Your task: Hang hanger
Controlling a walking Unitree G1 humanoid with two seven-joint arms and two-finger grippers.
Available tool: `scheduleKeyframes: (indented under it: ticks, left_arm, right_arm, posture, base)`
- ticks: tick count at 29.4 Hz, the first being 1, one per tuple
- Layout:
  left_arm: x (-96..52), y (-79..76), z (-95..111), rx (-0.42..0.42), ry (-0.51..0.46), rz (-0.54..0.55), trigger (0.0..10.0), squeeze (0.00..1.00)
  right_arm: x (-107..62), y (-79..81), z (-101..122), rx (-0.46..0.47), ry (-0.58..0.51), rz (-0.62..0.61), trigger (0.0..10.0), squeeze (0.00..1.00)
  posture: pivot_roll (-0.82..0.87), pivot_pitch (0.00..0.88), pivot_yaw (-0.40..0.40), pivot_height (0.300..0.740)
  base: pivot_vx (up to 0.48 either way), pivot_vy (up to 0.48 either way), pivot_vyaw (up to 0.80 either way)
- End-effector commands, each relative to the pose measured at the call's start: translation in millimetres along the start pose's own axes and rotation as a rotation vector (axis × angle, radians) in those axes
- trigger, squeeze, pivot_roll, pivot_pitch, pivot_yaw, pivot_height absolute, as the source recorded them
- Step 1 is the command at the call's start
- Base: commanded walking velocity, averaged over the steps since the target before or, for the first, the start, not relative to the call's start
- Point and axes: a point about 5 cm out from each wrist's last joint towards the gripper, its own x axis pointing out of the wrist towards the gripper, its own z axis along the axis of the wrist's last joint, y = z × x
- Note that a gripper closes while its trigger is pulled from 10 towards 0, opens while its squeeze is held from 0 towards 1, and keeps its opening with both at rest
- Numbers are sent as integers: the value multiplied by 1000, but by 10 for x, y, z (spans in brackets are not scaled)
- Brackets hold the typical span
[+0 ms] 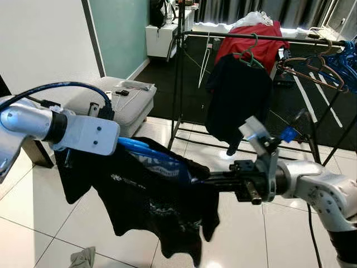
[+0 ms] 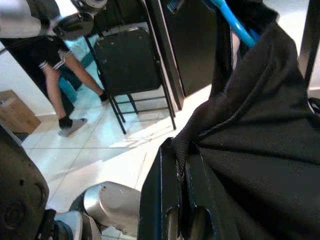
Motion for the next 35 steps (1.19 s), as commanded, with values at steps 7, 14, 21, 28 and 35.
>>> scheduleKeyframes:
  ticks: [7, 14, 21, 28, 35]
  left_arm:
    - [-135, 3, -15, 4, -10, -27, 10000, 0]
    - [-174, -130, 86, -3, -96, -133, 10000, 0]
    - [-79, -233, 322, 35, -202, -238, 10000, 0]
    - [95, -229, 255, 31, -127, -205, 10000, 0]
    - [168, -181, 135, -49, -14, -112, 10000, 0]
  right_arm:
    - [-152, -70, 41, -48, 34, -68, 0, 0]
    - [-422, -209, 210, -109, 28, -199, 0, 0]
    - [-521, -265, 339, -156, 23, -239, 0, 0]
    - [-384, -282, 440, -198, 5, -176, 0, 0]
    - [-269, -247, 474, -215, -5, -117, 0, 0]
  posture:
    - [-21, 0, -22, 740]
    - [-16, 0, -27, 740]
    - [-17, 0, -29, 740]
    - [-19, 0, -28, 740]
    - [-15, 0, -29, 740]
  base:
    - [0, 0, 0]
    - [0, 0, 0]
    - [0, 0, 0]
    - [0, 0, 0]
    - [0, 0, 0]
